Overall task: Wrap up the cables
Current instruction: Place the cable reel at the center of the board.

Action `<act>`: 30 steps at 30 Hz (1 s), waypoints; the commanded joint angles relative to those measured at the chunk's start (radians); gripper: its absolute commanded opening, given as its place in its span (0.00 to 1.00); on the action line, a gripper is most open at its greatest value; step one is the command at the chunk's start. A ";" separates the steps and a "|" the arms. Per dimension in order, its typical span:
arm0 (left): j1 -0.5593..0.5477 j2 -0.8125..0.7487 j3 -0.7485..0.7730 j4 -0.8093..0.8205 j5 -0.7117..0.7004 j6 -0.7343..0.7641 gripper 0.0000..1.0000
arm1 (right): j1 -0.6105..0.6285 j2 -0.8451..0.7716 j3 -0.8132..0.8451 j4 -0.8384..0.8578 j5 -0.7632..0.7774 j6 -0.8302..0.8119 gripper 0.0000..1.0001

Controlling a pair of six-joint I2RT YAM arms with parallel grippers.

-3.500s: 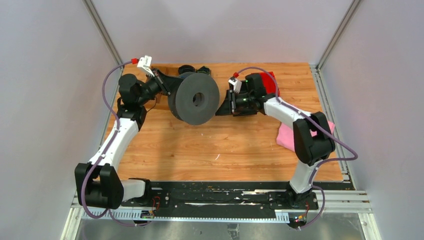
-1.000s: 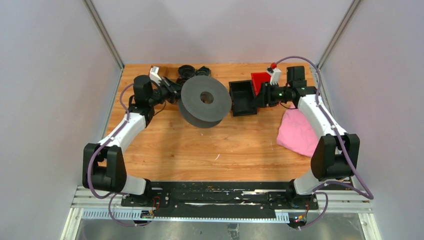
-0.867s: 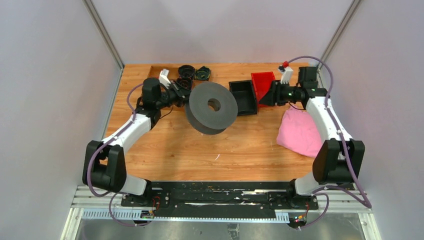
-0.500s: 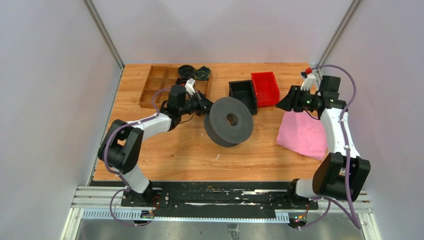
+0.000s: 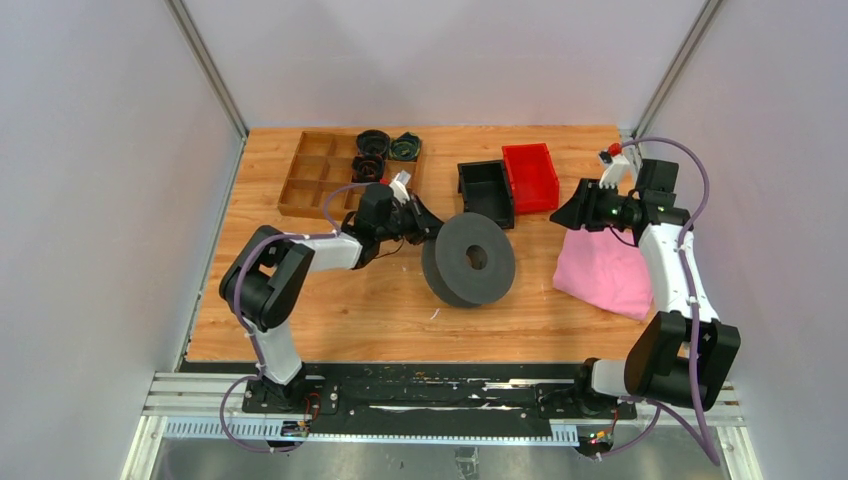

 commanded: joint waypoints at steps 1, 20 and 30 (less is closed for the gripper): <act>-0.020 0.013 -0.006 0.086 0.004 0.023 0.03 | -0.011 -0.009 -0.016 0.021 -0.017 -0.023 0.47; -0.034 0.080 -0.017 0.087 0.019 0.048 0.18 | -0.011 0.006 -0.038 0.029 -0.021 -0.036 0.47; -0.032 0.114 -0.004 0.076 0.034 0.069 0.31 | -0.011 0.022 -0.039 0.027 -0.028 -0.040 0.47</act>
